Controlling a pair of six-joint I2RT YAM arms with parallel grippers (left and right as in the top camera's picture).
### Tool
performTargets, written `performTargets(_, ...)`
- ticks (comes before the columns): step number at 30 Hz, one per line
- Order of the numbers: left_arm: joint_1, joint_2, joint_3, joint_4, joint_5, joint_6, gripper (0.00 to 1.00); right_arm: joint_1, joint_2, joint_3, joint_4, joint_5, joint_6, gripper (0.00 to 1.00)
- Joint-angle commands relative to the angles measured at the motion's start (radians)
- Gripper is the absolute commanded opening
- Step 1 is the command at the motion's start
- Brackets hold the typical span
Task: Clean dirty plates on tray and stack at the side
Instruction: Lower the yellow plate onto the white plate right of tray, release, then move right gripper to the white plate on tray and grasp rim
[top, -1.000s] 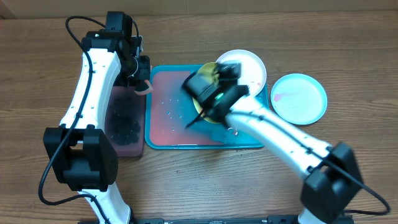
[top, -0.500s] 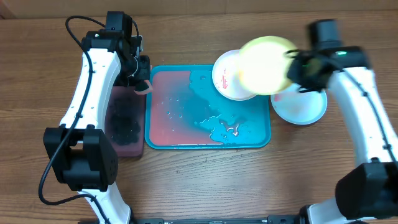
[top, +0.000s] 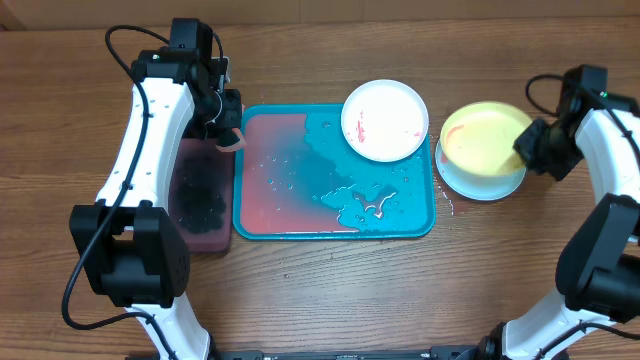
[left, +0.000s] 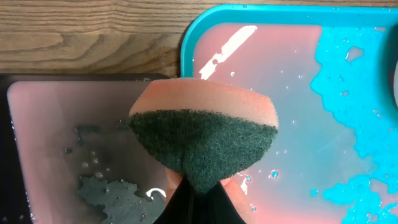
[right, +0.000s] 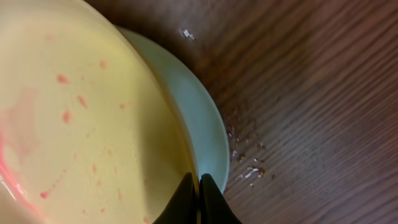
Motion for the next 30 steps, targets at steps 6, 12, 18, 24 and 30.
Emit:
performTargets(6,0.004,-0.002,0.021,0.002,-0.007,-0.011,0.04,0.001,-0.005,-0.071,0.031,0.022,-0.022,0.30)
performTargets(12,0.004,-0.002,0.021,0.001,-0.007,-0.010,0.04,0.029,-0.006,0.037,0.010,-0.150,-0.088,0.47)
performTargets(18,0.003,-0.002,0.021,0.004,-0.007,-0.011,0.04,0.143,-0.006,0.139,0.092,-0.330,-0.161,0.55)
performTargets(24,0.003,-0.002,0.021,0.008,-0.007,-0.010,0.04,0.309,0.056,0.133,0.185,-0.245,-0.095,0.54)
performTargets(30,0.003,-0.002,0.021,0.007,-0.007,-0.011,0.04,0.419,0.146,0.133,0.183,-0.116,0.046,0.38)
